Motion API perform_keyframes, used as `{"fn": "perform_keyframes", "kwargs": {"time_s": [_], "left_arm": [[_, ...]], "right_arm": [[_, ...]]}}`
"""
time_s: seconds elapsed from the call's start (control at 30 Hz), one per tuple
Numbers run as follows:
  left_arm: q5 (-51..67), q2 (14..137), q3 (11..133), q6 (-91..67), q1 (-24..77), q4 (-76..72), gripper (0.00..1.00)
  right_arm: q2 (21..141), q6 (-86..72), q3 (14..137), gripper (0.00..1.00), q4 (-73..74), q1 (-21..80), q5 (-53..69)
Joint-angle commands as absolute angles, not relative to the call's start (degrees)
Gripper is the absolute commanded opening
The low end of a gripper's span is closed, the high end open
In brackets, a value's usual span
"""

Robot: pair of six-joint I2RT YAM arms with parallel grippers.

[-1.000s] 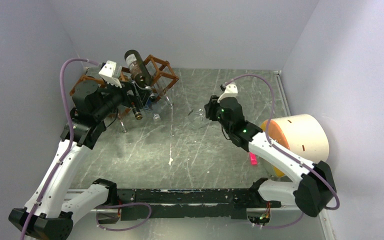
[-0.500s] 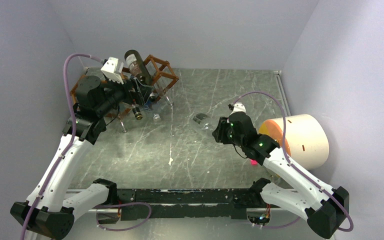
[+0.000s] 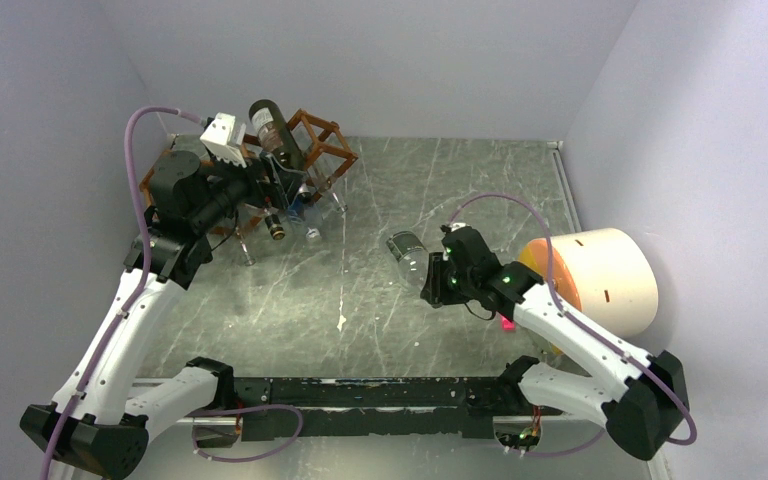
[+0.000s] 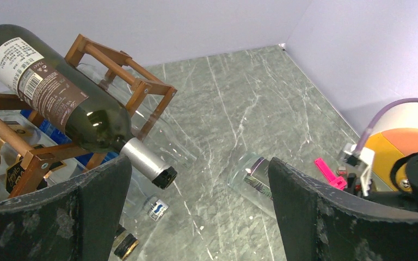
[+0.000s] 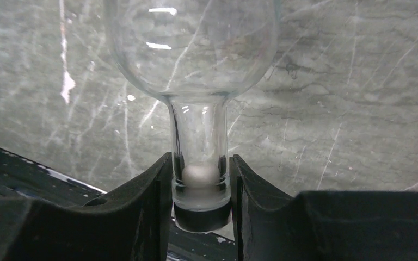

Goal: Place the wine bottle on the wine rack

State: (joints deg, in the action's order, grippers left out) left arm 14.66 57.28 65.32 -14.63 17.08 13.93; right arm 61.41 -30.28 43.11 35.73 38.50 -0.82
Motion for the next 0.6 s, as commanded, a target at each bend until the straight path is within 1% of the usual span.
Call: {"fn": "perform_keyframes", "kwargs": {"time_s": [0.0, 0.3, 0.5, 0.53, 0.57], "left_arm": [[14.06, 56.59, 65.57, -14.96, 16.79, 13.26, 0.99], [13.96, 56.73, 65.20, -14.60, 16.79, 13.54, 0.99], [13.53, 56.33, 64.54, -14.35, 16.79, 13.11, 0.99], [13.45, 56.31, 64.44, -14.33, 16.79, 12.99, 0.99], [13.40, 56.31, 64.34, -14.25, 16.79, 12.87, 0.99]], "right_arm": [[65.99, -29.16, 42.18, 0.00, 32.29, 39.24, -2.27], [74.57, -28.18, 42.51, 0.00, 27.21, 42.57, -6.84], [78.13, -27.74, 42.88, 0.00, 25.21, 43.74, -9.39], [78.61, -27.66, 43.11, 0.01, 25.18, 43.84, -9.67], [78.94, -27.56, 43.21, 0.06, 25.11, 43.90, -9.85]]}}
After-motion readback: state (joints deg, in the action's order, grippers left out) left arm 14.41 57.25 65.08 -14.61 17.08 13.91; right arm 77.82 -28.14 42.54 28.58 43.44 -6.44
